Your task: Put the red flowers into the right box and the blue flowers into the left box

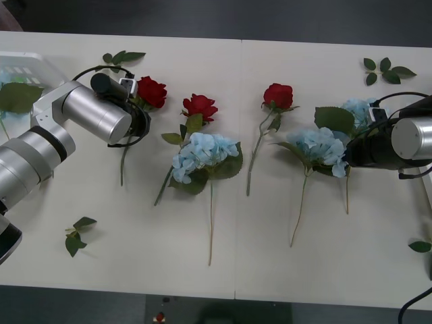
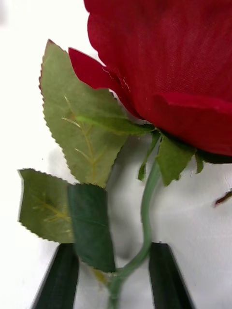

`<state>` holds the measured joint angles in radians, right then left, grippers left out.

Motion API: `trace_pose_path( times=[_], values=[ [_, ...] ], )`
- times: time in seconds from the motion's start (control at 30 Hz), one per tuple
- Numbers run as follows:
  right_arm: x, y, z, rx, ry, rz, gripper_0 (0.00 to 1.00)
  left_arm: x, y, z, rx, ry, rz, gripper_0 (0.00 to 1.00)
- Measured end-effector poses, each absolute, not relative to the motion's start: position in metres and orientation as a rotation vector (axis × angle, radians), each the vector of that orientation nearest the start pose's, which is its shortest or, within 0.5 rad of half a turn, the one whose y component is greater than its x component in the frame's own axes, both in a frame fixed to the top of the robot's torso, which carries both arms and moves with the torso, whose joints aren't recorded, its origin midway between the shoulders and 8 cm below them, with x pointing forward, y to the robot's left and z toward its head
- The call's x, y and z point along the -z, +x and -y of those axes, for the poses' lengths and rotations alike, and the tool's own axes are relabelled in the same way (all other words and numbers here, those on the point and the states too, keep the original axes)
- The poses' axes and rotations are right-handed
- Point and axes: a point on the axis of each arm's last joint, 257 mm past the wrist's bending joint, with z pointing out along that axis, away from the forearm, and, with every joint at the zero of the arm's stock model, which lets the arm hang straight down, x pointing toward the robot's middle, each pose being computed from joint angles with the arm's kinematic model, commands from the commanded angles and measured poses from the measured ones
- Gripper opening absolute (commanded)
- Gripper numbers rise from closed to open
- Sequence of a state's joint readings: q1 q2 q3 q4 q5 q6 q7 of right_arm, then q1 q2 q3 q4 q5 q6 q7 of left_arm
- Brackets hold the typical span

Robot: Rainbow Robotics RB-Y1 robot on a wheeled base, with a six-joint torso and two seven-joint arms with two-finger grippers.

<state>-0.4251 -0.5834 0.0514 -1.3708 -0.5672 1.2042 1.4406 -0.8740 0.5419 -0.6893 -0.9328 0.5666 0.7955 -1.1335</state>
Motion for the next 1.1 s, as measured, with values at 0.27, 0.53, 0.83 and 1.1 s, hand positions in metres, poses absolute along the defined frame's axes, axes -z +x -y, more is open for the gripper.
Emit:
trace_pose_path(
  times=[0.27, 0.53, 0.83, 1.1],
  values=[
    [0.306, 0.535, 0.352, -0.039, 0.063, -2.57, 0.0, 0.286, 0.65, -0.232, -0.066, 0.167, -2.361, 0.17],
    [0.304, 0.534, 0.357, -0.035, 0.066, -2.569, 1.0, 0.287, 0.65, -0.231, -0.07, 0.175, -2.362, 0.0],
    [0.287, 0.529, 0.378, -0.07, 0.088, -2.578, 1.0, 0.287, 0.649, -0.23, -0.067, 0.174, -2.363, 0.0],
    [0.273, 0.532, 0.372, -0.179, 0.121, -2.554, 1.0, 0.27, 0.649, -0.209, -0.028, 0.198, -2.354, 0.0]
  ],
)
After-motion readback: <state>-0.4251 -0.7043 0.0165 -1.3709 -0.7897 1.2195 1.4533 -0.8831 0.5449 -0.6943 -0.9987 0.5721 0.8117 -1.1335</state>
